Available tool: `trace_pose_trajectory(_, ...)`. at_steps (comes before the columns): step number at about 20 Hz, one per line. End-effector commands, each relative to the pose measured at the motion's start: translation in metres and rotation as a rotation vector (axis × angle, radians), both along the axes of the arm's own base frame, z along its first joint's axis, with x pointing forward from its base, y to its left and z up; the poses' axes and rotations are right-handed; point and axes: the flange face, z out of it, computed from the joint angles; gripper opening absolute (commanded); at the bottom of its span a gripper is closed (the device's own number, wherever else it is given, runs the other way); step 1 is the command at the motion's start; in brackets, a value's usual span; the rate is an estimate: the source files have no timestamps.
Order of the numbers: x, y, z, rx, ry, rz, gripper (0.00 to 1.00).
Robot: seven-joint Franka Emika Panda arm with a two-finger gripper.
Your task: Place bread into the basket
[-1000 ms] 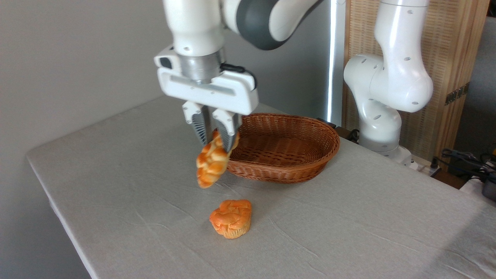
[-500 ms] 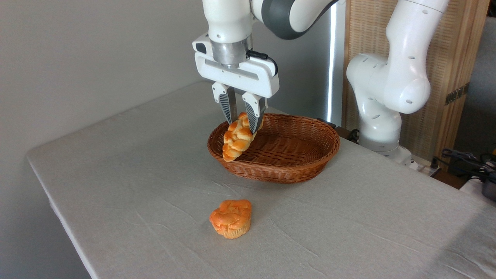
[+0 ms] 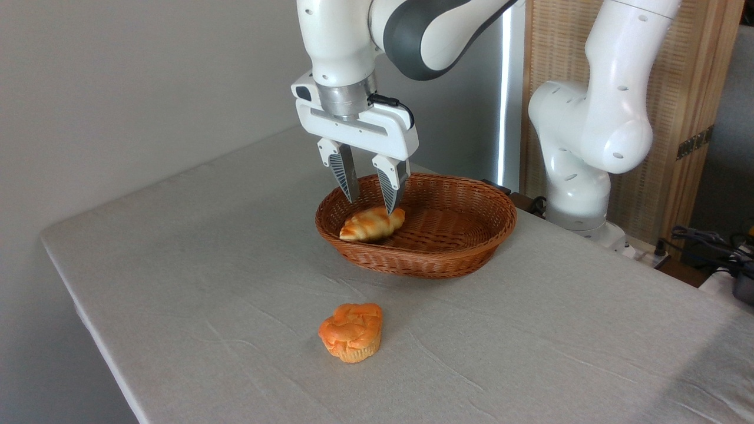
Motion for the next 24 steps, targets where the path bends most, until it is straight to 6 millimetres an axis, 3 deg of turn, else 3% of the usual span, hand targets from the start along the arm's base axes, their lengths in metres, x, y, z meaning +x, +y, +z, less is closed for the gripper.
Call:
trace_pose_trajectory(1,0.006,-0.002,0.001,-0.039,-0.013,0.115,1.00)
trace_pose_trajectory(5,0.009,-0.001,0.009,-0.051,-0.034,0.142,1.00)
trace_pose_trajectory(8,0.023,0.011,0.051,-0.065,-0.119,0.145,1.00)
trace_pose_trajectory(9,0.030,0.020,0.061,-0.066,-0.140,0.156,1.00)
trace_pose_trajectory(10,0.047,0.048,0.080,-0.061,-0.181,0.190,1.00)
trace_pose_trajectory(12,0.070,0.068,0.101,-0.049,-0.221,0.147,1.00)
trace_pose_trajectory(13,0.079,0.089,0.122,-0.057,-0.234,0.108,1.00)
trace_pose_trajectory(15,0.101,0.115,0.143,-0.060,-0.272,0.044,1.00)
trace_pose_trajectory(20,0.158,0.128,0.160,0.034,-0.311,-0.059,1.00)
trace_pose_trajectory(24,0.170,0.124,0.158,0.111,-0.285,-0.113,1.00)
